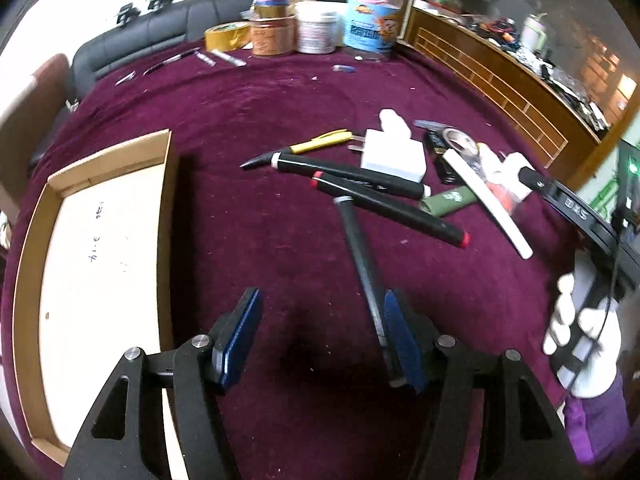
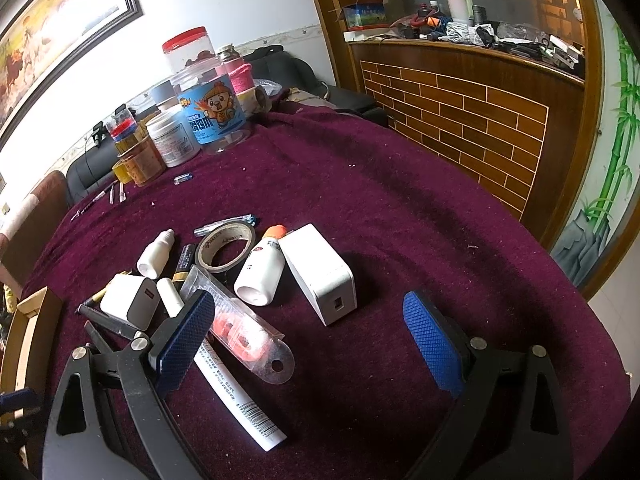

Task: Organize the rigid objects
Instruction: 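Lower the left tool onto a black marker and close on it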

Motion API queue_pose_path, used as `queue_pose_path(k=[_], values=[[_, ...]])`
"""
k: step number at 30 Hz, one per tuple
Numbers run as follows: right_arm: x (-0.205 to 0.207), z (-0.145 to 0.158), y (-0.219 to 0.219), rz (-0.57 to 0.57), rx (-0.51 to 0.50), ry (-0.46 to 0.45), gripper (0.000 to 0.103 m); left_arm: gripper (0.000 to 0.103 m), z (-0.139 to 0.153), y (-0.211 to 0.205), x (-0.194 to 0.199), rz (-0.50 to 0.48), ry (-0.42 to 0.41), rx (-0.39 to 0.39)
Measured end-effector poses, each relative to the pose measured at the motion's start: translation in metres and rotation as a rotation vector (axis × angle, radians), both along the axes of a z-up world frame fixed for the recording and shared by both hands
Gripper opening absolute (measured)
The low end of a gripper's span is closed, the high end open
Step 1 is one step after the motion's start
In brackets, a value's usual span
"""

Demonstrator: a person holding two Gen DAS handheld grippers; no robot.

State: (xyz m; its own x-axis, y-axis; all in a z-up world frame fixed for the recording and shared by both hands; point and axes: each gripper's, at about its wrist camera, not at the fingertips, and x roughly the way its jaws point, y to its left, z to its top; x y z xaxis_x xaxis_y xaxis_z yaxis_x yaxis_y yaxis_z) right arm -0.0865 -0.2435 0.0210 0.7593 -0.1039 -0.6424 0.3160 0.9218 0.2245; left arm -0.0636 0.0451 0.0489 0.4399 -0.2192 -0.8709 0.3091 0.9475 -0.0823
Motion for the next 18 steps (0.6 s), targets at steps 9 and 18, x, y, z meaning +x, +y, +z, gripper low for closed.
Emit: queue_pose_path(k=[9,18], values=[[0.000,-0.001,0.000,-0.004,-0.003,0.004,0.096,0.058,-0.037,-0.071,0.010,-0.084,-0.026,0.069],[0.001,-0.002,-0.002,-0.010,-0.002,0.015,0.096,0.011,-0.028,-0.015,0.001,0.016,0.010,-0.084]])
